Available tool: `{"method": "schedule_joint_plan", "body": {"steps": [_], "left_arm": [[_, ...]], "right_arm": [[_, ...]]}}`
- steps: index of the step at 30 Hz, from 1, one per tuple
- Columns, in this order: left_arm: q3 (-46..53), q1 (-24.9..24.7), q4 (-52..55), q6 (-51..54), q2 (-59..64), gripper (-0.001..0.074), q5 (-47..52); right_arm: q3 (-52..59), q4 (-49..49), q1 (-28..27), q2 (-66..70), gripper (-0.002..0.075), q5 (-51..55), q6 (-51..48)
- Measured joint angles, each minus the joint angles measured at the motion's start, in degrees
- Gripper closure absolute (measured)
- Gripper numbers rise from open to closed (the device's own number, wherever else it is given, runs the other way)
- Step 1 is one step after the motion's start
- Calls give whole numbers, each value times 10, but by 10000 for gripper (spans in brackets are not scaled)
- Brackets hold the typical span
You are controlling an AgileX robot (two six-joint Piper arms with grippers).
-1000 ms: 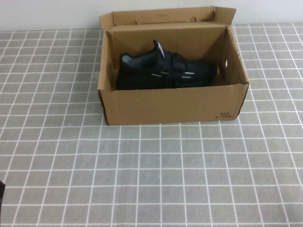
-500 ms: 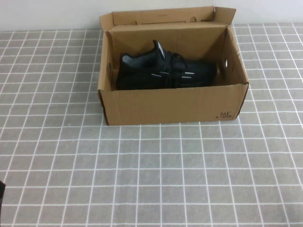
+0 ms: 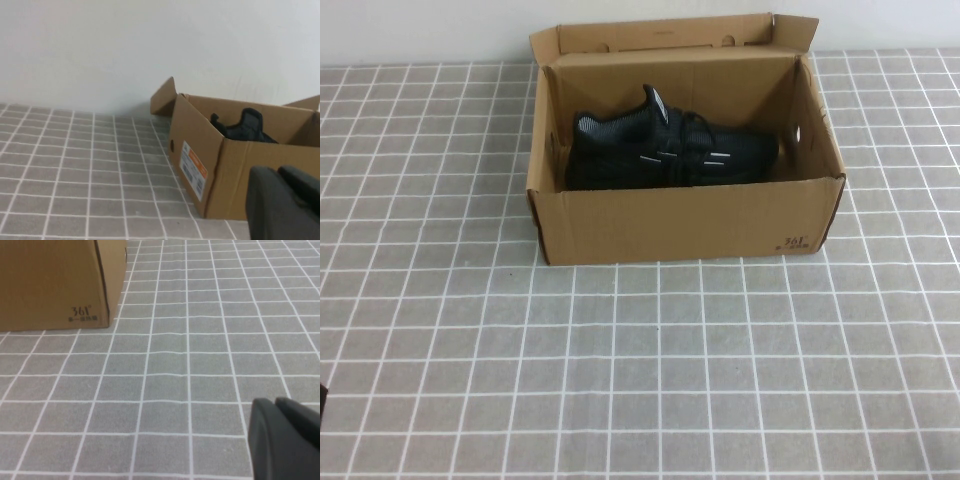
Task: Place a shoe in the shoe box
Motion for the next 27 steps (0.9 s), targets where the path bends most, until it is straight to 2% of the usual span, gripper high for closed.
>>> {"method": "schedule_joint_plan", "body": {"steps": [4,6,11,15,19,27], "left_arm": [[0,0,18,0,0,736,-27],[0,0,121,-21,0,736,-34],[0,28,387,-256,0,736,-69],[0,59,491,-349,0,736,-93],[0,61,517,-369,0,736,-21],[0,61,523,-375,0,736,195]], "right_arm": [[0,0,0,0,742,0,0],[0,0,0,0,742,0,0],[0,0,0,0,742,0,0],[0,0,0,0,742,0,0],[0,0,0,0,742,0,0],[0,0,0,0,742,0,0]]}}
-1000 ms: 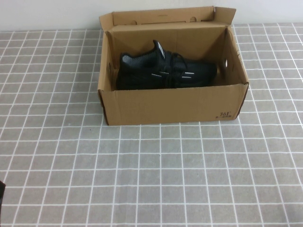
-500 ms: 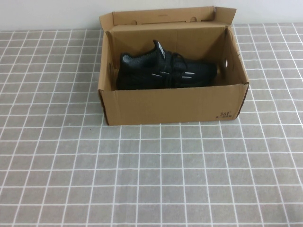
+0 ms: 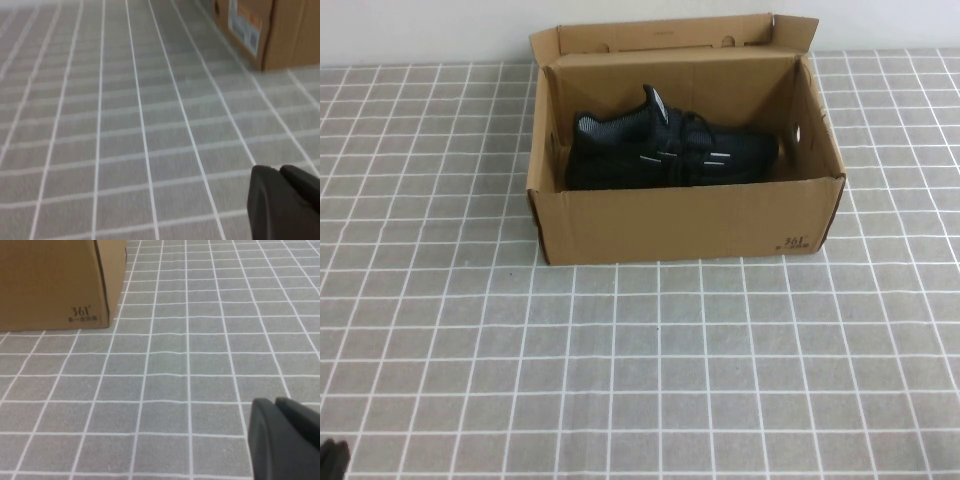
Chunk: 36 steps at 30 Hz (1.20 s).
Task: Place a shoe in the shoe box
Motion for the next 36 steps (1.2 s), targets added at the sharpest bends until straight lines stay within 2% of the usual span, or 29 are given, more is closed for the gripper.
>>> {"method": "schedule_joint_plan", "body": {"steps": [4,36], "left_arm": [[0,0,0,0,0,736,30],[0,0,0,-6,0,736,30]], "right_arm": [[0,0,0,0,742,0,0],[0,0,0,0,742,0,0]]}}
